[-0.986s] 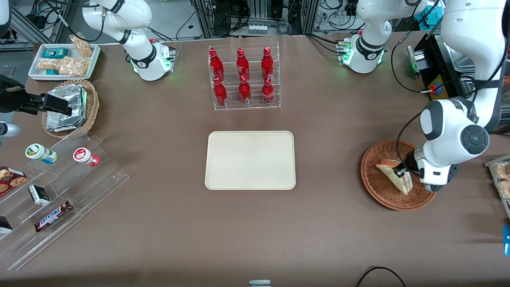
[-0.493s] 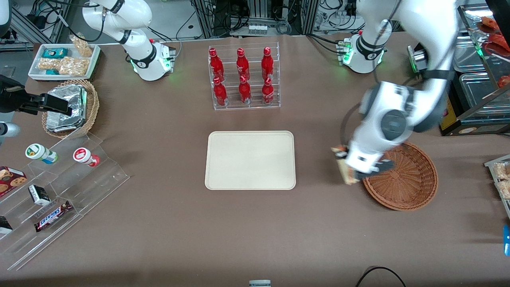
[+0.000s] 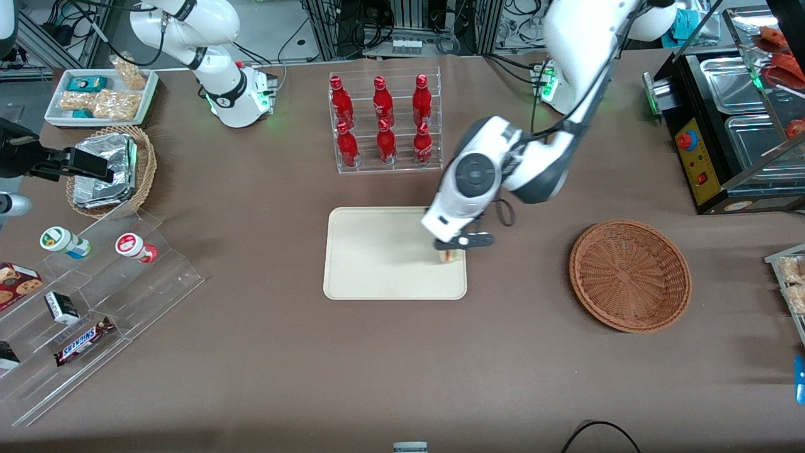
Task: Place sandwich from basket to tray
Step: 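Carry the sandwich with the left gripper over the cream tray, then lower the sandwich onto the tray and open the left gripper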
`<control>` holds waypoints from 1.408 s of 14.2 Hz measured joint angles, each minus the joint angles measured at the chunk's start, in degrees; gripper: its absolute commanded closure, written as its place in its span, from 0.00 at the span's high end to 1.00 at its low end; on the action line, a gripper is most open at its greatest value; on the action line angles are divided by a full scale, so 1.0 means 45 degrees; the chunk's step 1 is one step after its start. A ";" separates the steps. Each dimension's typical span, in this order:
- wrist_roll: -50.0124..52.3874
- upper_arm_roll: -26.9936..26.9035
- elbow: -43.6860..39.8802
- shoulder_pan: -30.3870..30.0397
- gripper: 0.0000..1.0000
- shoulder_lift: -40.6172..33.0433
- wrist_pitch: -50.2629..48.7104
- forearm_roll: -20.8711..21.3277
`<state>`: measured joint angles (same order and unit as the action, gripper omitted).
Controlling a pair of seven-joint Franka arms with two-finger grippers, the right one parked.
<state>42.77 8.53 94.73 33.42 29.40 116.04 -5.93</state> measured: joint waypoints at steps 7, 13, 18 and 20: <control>0.0554 0.0017 -0.1351 0.1081 0.26 0.1370 0.0047 0.0000; 0.0566 0.0013 -0.2682 0.1520 0.68 0.2605 0.0203 0.0000; 0.0565 -0.0013 -0.3065 0.1531 1.00 0.3056 0.0742 0.0336; 0.0599 -0.0067 -0.3304 0.1538 1.00 0.2948 0.0708 0.0974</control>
<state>45.46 8.23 79.86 40.34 42.67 119.23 -1.55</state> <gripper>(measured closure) 0.145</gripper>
